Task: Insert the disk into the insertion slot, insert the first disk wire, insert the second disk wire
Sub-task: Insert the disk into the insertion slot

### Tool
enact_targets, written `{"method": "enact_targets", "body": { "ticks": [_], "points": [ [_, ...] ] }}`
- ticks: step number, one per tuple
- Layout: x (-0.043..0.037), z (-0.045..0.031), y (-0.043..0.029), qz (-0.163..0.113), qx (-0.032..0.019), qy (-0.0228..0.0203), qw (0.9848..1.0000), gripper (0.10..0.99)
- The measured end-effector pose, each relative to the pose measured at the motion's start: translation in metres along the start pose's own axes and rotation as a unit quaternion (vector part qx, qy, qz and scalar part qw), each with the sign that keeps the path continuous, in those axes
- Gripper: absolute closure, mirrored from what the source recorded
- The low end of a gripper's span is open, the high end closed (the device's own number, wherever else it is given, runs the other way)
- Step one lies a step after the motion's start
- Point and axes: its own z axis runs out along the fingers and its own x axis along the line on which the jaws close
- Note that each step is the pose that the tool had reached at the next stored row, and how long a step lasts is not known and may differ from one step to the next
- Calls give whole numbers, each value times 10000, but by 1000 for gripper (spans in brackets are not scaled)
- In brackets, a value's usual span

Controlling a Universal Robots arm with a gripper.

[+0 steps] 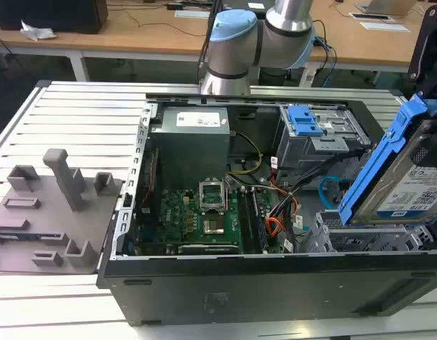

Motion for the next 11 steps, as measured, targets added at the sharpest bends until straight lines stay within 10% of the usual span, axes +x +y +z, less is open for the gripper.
{"method": "enact_targets", "body": {
  "ticks": [11],
  "points": [
    [-1, 230, -9, 0, 0, 0, 10000, 722]
  ]
}}
